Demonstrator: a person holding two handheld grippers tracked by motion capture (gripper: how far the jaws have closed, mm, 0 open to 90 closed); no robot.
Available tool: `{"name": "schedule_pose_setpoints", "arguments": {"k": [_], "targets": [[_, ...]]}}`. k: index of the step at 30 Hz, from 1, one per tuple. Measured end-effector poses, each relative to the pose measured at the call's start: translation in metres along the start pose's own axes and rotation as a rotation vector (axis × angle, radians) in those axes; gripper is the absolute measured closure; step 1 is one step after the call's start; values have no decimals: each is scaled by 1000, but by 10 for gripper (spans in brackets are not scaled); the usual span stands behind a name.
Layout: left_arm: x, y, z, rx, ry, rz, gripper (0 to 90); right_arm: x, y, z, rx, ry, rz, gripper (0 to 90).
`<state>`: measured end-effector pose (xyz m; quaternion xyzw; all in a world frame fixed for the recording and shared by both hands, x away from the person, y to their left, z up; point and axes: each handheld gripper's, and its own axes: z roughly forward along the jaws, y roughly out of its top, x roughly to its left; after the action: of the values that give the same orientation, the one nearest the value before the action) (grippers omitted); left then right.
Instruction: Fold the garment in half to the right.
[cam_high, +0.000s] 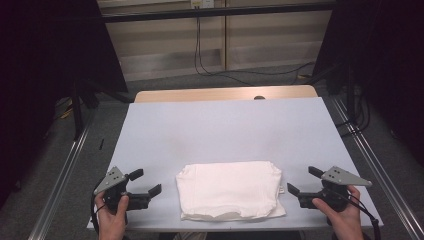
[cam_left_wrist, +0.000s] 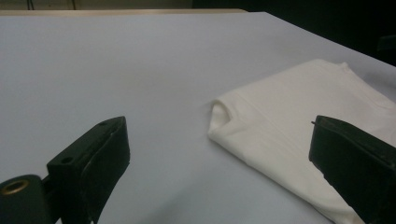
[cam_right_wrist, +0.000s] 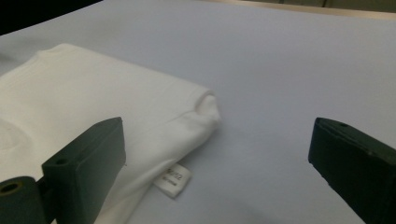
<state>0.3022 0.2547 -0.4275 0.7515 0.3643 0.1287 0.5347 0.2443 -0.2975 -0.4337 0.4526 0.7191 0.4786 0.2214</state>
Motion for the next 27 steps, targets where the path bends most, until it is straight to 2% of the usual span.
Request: {"name": "schedule_pose_setpoints", "arguments": {"k": [4, 6, 9, 12, 15, 17, 22, 24, 26, 27], "targets": [[-2, 3, 8, -1, 10, 27, 36, 7, 1, 4, -4, 45, -30, 51], [-3, 3, 12, 4, 13, 28, 30, 10, 3, 7, 2, 65, -26, 51], [-4, 4, 18, 18, -4, 33, 30, 14, 5, 10, 7, 91, -37, 51], [-3, 8, 20, -5, 4, 47, 30, 19, 7, 16, 7, 104, -72, 48], [-1, 11, 26, -21, -2, 24, 30, 24, 10, 21, 11, 119, -92, 48], [0, 13, 30, -14, 15, 43, 31, 28, 11, 25, 21, 141, -94, 48], [0, 20, 37, -15, 11, 53, 31, 38, 18, 39, 48, 207, -91, 58], [-3, 25, 40, -7, 21, 69, 35, 44, 22, 45, 54, 221, -77, 52], [-7, 30, 44, 2, 10, 92, 35, 50, 24, 51, 52, 230, -55, 44], [-8, 31, 46, 0, 1, 93, 36, 56, 26, 55, 61, 245, -70, 47]]}}
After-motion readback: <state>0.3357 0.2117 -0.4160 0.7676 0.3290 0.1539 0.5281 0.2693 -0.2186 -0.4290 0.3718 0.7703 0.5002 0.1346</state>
